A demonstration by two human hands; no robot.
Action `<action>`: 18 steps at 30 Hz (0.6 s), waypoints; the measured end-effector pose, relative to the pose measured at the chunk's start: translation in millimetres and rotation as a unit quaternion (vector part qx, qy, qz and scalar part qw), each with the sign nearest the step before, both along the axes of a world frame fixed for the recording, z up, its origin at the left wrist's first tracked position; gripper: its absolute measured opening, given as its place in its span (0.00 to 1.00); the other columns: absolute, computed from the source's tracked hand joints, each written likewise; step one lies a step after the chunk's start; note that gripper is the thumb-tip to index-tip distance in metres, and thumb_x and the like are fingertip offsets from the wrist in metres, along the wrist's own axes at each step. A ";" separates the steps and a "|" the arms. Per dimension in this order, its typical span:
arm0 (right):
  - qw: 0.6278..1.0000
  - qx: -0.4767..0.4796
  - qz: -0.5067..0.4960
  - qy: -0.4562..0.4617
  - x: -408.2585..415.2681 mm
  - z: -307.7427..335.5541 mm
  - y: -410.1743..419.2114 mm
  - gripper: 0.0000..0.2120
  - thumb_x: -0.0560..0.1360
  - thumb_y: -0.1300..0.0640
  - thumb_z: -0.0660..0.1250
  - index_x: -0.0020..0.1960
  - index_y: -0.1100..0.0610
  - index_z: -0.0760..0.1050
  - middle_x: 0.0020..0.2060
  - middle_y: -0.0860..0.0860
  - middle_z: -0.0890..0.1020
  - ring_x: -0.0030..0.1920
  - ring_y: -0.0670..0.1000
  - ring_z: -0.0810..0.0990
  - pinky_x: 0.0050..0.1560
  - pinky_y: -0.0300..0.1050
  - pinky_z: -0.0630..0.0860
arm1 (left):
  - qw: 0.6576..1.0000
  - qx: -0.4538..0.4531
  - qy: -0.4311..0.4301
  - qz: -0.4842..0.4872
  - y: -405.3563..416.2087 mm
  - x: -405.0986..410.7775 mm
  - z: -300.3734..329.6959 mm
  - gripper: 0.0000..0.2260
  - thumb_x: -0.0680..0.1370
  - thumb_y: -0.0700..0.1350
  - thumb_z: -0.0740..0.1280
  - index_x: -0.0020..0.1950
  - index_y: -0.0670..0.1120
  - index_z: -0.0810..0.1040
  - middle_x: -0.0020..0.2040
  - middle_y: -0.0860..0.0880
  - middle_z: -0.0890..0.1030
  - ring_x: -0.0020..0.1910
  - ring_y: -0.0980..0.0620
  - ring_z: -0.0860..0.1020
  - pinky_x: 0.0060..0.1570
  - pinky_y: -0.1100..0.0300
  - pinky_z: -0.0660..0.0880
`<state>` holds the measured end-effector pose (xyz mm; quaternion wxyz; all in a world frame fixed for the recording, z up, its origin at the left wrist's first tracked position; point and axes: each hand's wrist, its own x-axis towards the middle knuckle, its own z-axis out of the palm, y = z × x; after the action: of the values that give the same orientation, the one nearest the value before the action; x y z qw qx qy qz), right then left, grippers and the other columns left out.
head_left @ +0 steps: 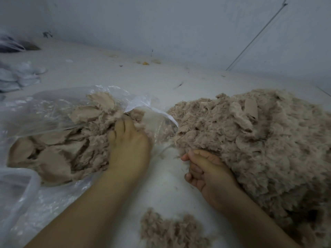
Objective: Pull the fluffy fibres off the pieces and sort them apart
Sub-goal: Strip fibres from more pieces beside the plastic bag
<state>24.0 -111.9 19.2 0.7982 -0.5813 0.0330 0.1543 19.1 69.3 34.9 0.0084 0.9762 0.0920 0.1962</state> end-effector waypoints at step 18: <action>0.996 0.074 -0.052 0.018 2.3 1.9 2.6 0.16 0.78 0.45 0.60 0.45 0.54 0.81 0.22 0.47 0.63 0.20 0.43 0.61 0.25 0.39 0.67 | 0.697 -0.679 0.017 -0.231 -40.0 7.6 -6.2 0.11 0.79 0.31 0.62 0.45 0.40 0.83 0.29 0.46 0.81 0.26 0.51 0.78 0.31 0.63 0.76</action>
<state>26.4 -109.3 21.1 0.8452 -0.5153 0.0667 0.1249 26.7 29.3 28.7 0.7126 0.6988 -0.0282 0.0555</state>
